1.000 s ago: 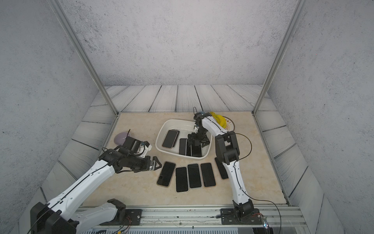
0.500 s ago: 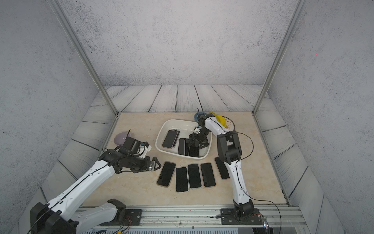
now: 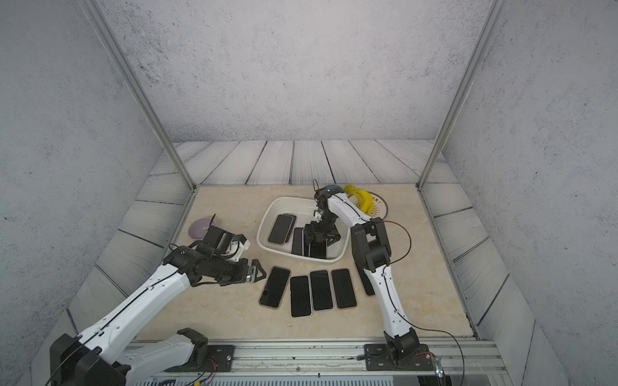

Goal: Take the phone out of the storage box
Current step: Pick up the phone from the storage box.

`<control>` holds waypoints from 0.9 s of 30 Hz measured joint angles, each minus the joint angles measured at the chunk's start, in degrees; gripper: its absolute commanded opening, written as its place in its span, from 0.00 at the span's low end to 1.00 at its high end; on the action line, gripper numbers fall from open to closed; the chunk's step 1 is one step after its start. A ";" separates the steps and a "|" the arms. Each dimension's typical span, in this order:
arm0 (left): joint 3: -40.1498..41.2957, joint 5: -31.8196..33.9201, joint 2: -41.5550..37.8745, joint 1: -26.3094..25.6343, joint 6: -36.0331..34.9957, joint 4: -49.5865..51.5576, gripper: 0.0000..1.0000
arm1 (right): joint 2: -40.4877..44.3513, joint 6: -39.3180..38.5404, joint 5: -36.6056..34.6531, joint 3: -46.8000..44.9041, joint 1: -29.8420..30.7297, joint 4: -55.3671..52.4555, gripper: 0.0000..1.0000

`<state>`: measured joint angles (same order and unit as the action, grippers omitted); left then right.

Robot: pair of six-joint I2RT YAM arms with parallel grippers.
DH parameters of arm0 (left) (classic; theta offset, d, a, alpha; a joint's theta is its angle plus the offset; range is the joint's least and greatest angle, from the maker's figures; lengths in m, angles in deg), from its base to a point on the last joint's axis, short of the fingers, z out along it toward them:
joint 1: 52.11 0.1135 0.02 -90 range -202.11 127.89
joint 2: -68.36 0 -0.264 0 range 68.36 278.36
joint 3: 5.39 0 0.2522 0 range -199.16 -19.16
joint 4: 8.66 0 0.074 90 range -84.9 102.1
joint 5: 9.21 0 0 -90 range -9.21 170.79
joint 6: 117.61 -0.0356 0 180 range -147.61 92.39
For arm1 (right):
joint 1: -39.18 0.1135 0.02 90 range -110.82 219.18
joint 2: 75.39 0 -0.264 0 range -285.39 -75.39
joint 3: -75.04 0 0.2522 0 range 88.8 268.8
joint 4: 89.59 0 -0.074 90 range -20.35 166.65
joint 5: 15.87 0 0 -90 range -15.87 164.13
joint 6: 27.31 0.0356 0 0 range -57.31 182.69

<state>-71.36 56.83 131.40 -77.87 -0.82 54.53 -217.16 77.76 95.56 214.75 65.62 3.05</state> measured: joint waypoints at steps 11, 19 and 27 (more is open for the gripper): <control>0.00 0.22 0.00 0.04 -0.42 0.46 0.99 | 0.55 2.08 -1.68 -0.74 0.13 0.76 0.72; -0.15 -0.92 1.99 0.11 -0.46 -1.44 0.98 | 2.69 2.71 -2.89 -3.06 0.15 4.48 0.65; -2.29 -3.93 5.88 0.15 -0.85 -6.86 0.99 | 3.37 4.26 -2.78 -2.47 -0.92 9.31 0.64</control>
<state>-73.66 52.89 137.28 -77.71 -1.68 47.67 -213.80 82.02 92.79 212.28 64.70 12.36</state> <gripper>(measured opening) 0.985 0.805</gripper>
